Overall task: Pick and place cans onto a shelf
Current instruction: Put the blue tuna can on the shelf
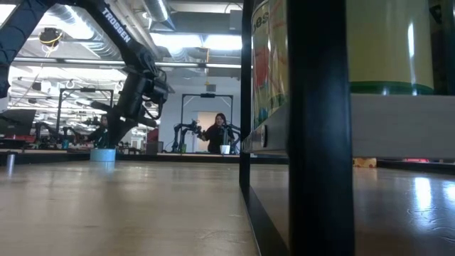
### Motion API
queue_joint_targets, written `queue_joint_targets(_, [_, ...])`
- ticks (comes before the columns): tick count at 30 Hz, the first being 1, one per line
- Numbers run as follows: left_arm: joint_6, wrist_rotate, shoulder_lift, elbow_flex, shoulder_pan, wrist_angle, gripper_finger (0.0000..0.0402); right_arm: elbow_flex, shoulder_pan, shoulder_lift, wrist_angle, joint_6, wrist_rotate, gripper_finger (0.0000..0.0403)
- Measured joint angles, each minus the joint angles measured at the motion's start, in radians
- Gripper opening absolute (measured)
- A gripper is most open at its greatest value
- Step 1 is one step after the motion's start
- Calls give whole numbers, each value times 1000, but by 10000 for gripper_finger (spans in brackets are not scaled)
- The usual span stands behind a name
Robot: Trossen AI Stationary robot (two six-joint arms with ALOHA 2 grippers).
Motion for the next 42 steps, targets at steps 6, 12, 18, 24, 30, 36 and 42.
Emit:
queue_joint_targets(6, [-12, 6, 0, 0, 10, 1, 49, 0, 0, 0, 0, 0, 0, 13])
queue_joint_targets(12, [-21, 41, -1, -41, 29, 24, 49, 0, 0, 0, 0, -1, 0, 13])
queue_joint_targets(18, [-19, 58, -1, -81, 30, 52, 49, 0, 0, 0, 0, -2, 0, 13])
queue_joint_targets(24, [7, 62, -1, -73, 33, 44, 49, 0, -11, 0, 0, -3, 0, 13])
queue_joint_targets(30, [10, 112, -1, -34, 32, 40, 49, 0, -20, 0, 3, -2, 1, 13])
queue_joint_targets(36, [11, 107, -1, -33, 32, 47, 49, 0, -20, 0, 5, -2, 0, 13])
queue_joint_targets(42, [11, 104, -1, -33, 28, 71, 49, 0, -20, 0, 5, -3, 0, 13])
